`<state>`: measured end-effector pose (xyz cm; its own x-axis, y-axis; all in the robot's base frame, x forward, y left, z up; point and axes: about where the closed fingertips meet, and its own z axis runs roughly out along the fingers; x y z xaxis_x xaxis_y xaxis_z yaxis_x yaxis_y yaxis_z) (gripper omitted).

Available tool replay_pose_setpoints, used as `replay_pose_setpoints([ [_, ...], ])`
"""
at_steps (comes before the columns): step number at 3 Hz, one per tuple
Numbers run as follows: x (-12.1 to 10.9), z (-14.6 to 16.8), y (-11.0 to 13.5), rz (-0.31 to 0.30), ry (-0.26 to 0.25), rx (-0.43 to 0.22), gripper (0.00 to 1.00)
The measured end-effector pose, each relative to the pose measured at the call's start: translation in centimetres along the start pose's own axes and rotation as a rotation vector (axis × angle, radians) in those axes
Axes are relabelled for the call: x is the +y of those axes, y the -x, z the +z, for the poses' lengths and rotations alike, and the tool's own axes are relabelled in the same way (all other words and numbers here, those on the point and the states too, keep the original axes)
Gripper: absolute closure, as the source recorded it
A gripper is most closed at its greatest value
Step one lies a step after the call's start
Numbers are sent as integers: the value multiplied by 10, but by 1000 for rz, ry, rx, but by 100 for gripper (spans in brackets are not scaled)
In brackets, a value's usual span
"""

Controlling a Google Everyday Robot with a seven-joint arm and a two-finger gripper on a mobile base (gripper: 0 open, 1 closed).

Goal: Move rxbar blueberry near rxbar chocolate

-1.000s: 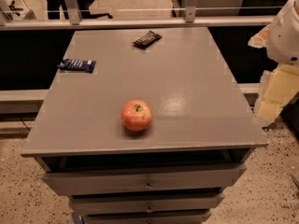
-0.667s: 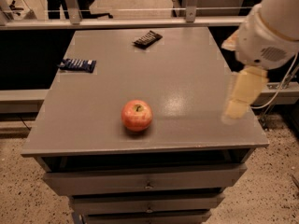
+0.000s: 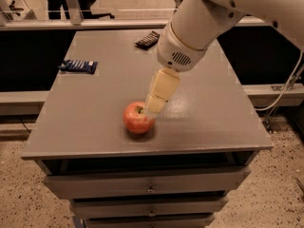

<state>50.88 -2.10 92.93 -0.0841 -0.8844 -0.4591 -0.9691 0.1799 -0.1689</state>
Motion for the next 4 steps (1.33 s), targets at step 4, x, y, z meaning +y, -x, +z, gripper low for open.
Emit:
replay_pose_setpoints([
  [4, -51, 72, 89, -35, -19, -157, 0],
])
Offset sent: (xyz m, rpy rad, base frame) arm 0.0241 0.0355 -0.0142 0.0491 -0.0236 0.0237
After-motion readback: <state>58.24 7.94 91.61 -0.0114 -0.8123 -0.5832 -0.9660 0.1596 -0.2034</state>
